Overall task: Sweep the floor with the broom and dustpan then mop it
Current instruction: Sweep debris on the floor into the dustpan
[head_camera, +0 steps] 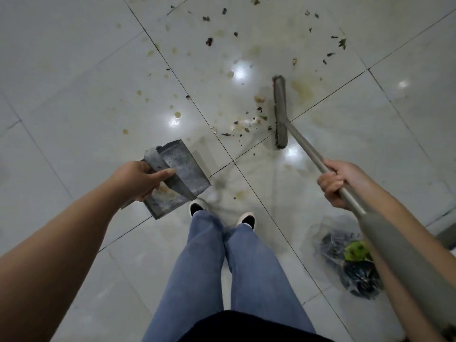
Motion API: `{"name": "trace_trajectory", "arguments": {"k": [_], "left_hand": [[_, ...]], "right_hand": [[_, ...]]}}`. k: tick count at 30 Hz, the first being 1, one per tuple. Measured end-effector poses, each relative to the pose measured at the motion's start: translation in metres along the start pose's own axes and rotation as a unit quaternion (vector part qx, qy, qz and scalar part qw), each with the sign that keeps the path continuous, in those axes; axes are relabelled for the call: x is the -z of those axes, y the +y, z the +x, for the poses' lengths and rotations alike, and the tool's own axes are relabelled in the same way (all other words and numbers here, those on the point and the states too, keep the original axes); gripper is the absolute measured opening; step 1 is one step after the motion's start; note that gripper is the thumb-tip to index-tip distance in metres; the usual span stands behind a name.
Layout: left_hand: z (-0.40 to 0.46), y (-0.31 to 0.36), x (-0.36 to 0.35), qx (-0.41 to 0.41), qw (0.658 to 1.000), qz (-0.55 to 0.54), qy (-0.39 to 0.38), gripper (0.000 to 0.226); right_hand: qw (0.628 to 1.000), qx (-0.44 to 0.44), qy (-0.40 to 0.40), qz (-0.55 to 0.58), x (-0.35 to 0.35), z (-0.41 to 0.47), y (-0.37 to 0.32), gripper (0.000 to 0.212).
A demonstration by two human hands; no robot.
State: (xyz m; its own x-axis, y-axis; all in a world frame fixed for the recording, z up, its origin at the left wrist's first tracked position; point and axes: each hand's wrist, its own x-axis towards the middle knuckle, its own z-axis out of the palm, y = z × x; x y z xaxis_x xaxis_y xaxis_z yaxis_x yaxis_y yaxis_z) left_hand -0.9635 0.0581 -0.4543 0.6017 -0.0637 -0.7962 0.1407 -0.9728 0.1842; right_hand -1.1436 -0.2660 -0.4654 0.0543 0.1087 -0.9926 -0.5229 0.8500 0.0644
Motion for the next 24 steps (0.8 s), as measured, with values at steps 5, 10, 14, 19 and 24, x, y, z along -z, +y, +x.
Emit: {"name": "trace_trajectory", "arguments": {"k": [5, 10, 14, 19, 24], "left_hand": [[0.001, -0.047, 0.023, 0.023, 1.0, -0.019, -0.004, 0.045], [0.007, -0.093, 0.045, 0.044, 0.999, 0.012, -0.003, 0.048], [0.017, -0.131, 0.06, 0.081, 0.997, 0.004, -0.009, 0.049], [0.032, -0.176, 0.071, 0.115, 0.993, -0.037, -0.013, 0.054], [0.043, -0.206, 0.08, 0.104, 0.993, -0.046, -0.016, 0.054]], "right_hand": [[0.996, -0.061, -0.027, -0.059, -0.064, -0.022, 0.031, 0.07], [0.979, -0.101, -0.064, -0.166, -0.165, 0.009, 0.086, 0.047], [0.969, -0.148, -0.105, -0.165, -0.235, 0.05, 0.122, 0.05], [0.975, -0.135, -0.09, -0.149, -0.264, 0.08, 0.119, 0.056], [0.99, -0.1, -0.022, -0.098, -0.238, 0.056, 0.067, 0.033]]}}
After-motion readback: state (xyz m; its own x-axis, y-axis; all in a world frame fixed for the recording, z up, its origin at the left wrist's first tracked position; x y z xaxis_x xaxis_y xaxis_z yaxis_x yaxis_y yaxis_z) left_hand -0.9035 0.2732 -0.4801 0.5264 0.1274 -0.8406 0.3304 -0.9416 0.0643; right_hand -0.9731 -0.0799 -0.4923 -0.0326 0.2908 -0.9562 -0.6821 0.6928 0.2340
